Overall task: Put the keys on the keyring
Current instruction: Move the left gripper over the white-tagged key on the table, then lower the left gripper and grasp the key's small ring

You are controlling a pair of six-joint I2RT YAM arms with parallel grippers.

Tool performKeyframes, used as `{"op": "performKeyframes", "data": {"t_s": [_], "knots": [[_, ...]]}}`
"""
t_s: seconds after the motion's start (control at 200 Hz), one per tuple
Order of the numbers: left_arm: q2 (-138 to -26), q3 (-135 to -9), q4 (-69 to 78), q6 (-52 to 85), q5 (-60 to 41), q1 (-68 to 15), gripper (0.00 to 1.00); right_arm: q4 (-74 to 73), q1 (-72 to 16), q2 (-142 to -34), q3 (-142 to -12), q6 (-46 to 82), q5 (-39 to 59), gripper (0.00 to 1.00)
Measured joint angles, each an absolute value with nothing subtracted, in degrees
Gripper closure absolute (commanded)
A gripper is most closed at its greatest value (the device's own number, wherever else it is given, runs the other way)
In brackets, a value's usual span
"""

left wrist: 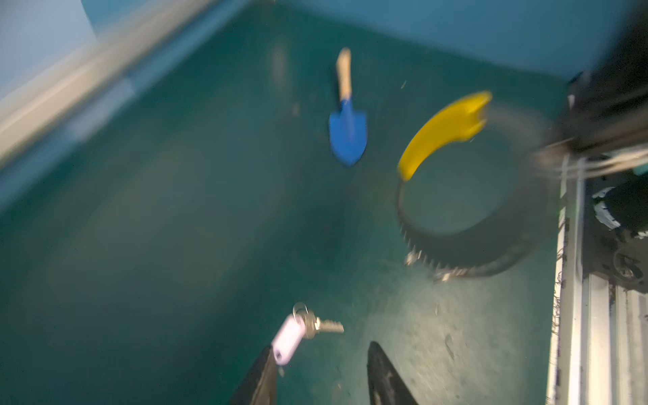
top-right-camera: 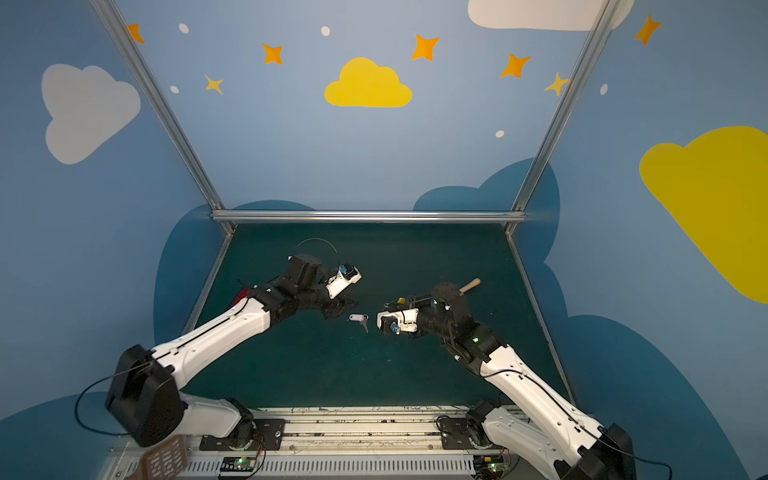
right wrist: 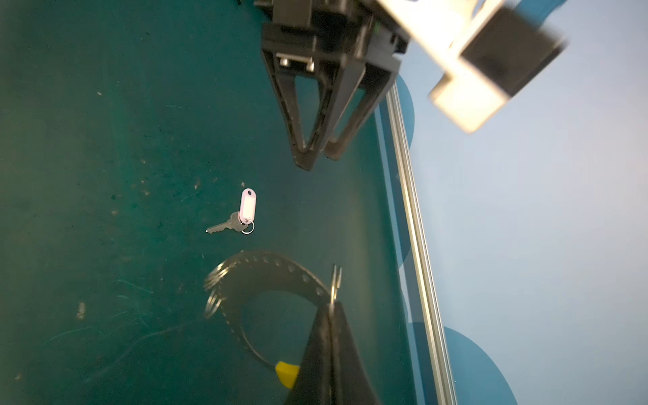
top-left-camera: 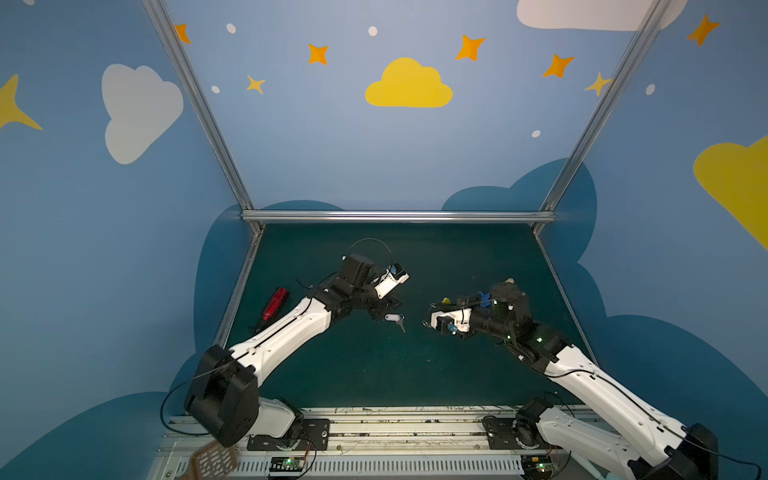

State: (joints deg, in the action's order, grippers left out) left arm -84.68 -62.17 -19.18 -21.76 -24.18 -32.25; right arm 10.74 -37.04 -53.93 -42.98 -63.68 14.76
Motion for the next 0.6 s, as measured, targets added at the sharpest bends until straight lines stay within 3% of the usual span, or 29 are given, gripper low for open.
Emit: {"op": "performKeyframes", "data": {"t_s": [0.265, 0.601], "knots": [[-105.7, -78.9, -33.6, -11.7, -22.4, -31.6, 0.69, 14.3, -35.7, -51.0, -43.0, -62.9, 14.6, 1.00], [-118.3, -89.8, -42.2, -11.4, -24.4, -30.7, 0.65, 17.8, -35.4, -46.0, -43.0, -61.5, 15.7, 1.00]]}}
